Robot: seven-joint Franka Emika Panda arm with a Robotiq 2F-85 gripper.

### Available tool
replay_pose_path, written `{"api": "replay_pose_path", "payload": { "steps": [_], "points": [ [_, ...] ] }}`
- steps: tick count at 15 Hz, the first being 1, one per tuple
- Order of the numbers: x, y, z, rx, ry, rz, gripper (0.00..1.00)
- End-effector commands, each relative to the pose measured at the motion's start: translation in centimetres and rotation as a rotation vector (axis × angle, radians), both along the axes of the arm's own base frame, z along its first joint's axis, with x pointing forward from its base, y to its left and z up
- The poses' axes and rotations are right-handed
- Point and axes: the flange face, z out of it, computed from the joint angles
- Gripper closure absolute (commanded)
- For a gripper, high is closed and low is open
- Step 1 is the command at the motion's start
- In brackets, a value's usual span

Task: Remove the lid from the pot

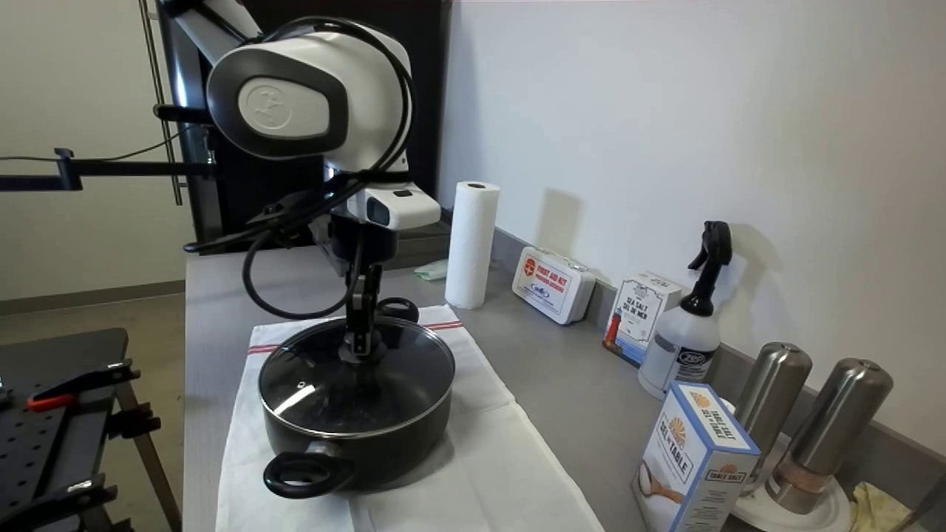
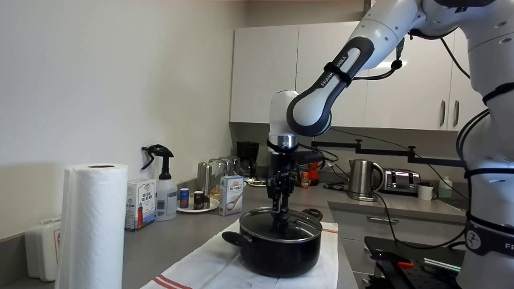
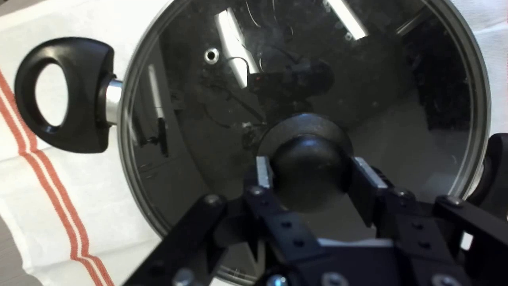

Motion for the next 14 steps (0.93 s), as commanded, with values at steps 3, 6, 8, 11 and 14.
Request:
{"api": "replay_pose_path", "payload": {
  "steps": [3,6,8,11,14],
  "points": [
    [-0.8,0.4,2.7,-0.002,-0.045,-0.003,0.75],
    [-1.8,0.7,4.8,0.000,-0.068,0.001,0.75],
    [-2.7,1.4,6.2,-0.002,-0.079,0.009,0.75],
    [-4.2,3.4,8.4,-0.010,-0.074,0.044,0.75],
    [-5.4,6.3,10.1,-0.028,-0.041,0.108,0.75]
  ]
}}
